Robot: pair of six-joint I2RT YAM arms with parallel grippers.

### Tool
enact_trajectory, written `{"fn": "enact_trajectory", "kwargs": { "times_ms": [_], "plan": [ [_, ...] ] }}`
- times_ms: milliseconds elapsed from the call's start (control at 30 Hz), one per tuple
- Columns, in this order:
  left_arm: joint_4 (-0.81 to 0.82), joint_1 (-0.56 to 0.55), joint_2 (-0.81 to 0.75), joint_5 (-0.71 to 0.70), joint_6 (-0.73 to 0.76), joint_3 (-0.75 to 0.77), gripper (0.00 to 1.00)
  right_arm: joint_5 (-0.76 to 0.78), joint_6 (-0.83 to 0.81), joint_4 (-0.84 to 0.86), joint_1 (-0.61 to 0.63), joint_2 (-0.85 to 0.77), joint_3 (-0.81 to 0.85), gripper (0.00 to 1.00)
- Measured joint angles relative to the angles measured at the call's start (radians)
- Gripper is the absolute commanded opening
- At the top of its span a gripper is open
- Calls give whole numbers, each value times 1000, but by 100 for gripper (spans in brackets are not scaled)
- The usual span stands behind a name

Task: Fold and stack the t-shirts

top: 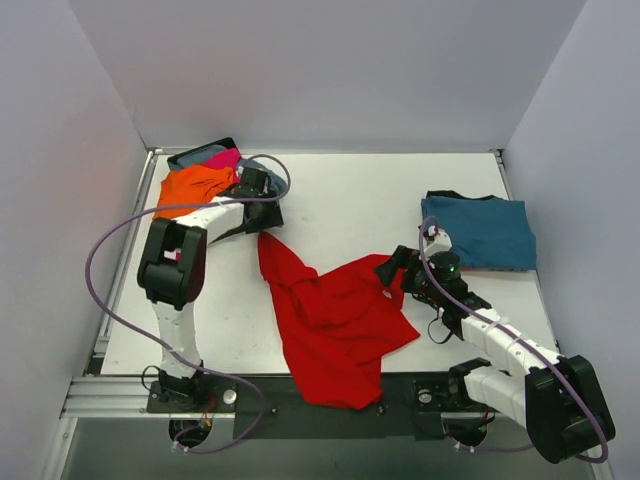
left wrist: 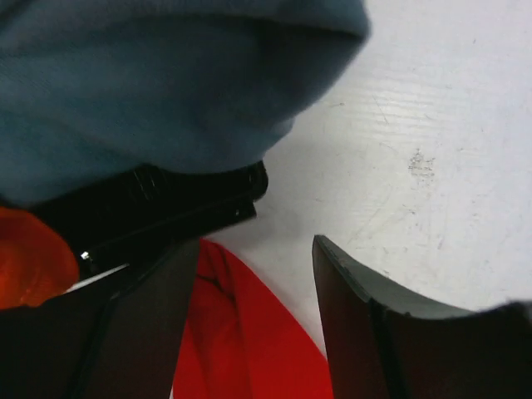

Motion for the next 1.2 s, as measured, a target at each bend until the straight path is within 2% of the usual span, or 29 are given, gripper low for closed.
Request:
{"fn": "enact_trajectory", "kwargs": {
  "times_ms": [133, 233, 367, 467, 533, 567, 633, 733, 933, 1033, 1200],
  "plan": [
    [-2, 37, 139, 2, -3, 176, 67, 4, 0, 2, 0, 0, 0, 91],
    [-37, 41, 271, 64, -19, 404, 67, 5, 0, 6, 0, 5, 0, 91],
    [10, 66, 459, 64, -21, 711, 68, 8, -2, 5, 0, 12, 0, 91],
    [15, 106, 549, 66, -25, 848, 67, 14, -8, 6, 0, 12, 0, 91],
    [14, 135, 577, 95, -26, 894, 68, 19, -13, 5, 0, 11, 0, 91],
    [13, 146, 579, 111, -23, 897, 71, 24, -16, 5, 0, 10, 0, 91],
    [12, 155, 570, 116, -1, 888, 73, 31, -22, 5, 0, 5, 0, 91],
    [22, 132, 503, 119, 34, 783, 75, 39, -24, 5, 0, 2, 0, 92],
    [22, 5, 235, 126, 68, 496, 78, 42, -25, 2, 0, -6, 0, 92],
    [10, -27, 41, 101, 72, 329, 77, 42, -24, 2, 0, -7, 0, 92],
    [6, 15, -253, -43, 27, 45, 64, 41, -18, 6, 0, -6, 0, 92]
  ]
}}
